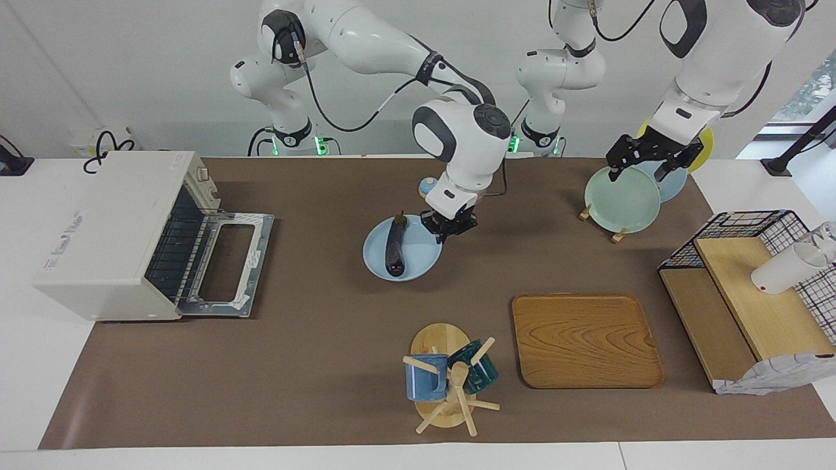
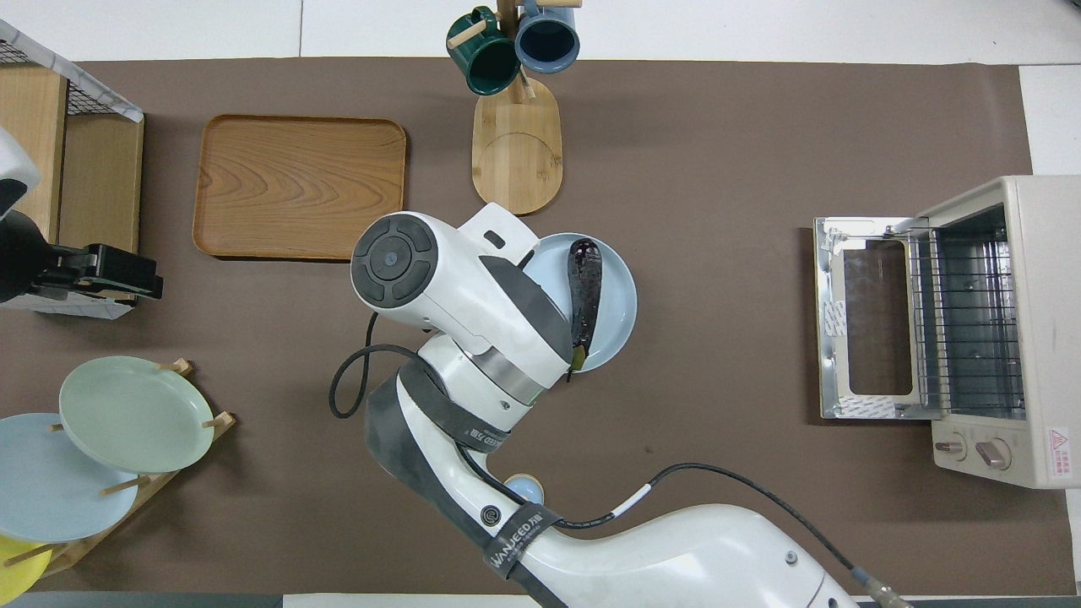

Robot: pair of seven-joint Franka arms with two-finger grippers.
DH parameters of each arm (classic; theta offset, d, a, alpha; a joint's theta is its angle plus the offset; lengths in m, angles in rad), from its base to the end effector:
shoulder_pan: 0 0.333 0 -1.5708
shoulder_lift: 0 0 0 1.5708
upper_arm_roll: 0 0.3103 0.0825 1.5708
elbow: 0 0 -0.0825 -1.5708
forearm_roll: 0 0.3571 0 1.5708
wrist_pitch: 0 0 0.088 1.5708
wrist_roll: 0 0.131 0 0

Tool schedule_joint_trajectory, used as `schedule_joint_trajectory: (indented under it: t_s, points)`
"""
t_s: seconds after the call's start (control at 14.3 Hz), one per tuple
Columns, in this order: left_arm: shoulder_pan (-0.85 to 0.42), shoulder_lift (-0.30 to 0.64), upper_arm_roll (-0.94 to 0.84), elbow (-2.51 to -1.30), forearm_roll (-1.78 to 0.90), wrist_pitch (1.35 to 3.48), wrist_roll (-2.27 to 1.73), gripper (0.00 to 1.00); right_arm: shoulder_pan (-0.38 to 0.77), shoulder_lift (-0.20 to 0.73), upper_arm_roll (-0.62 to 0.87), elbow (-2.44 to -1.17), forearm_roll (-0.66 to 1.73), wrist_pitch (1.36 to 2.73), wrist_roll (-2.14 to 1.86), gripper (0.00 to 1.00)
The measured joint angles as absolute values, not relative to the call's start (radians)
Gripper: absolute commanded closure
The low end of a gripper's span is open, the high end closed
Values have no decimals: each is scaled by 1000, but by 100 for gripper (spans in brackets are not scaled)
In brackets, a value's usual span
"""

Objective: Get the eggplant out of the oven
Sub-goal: 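Carry the blue plate with the right gripper to the table center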

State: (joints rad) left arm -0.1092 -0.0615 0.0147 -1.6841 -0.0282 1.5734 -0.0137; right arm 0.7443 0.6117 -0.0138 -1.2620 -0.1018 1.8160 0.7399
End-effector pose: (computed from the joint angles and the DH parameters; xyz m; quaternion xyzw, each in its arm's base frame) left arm 0.5030 -0.0512 0.5766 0.9988 -0.0400 -0.0253 0.0132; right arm 0.5210 0.4551 0.3767 0.9981 0.0102 0.0142 0.0586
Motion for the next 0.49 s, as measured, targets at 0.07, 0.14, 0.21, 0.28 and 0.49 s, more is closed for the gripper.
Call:
schedule_joint_trajectory:
  t_s: [0.07,0.14,0.21,0.28,0.49]
  points:
    - [-109,-61,15,-1684,-28,1573,-14,0,744,620,-12,-1266,-78,1868,759,100]
    - [-109,-61,15,-1684,-28,1573,-14,0,744,627,-12,-1278,-59,1913,768,100]
    - [-109,-61,15,-1684,-28,1573,-14,0,744,632,-12,-1298,-50,1955,776,100]
    - [-109,-61,14,-1684,-28,1573,-14,0,744,636,-10,-1323,-41,1995,786,100]
    - [-110,-61,12,-1684,-28,1573,-14,0,743,641,-9,-1405,6,2099,843,91]
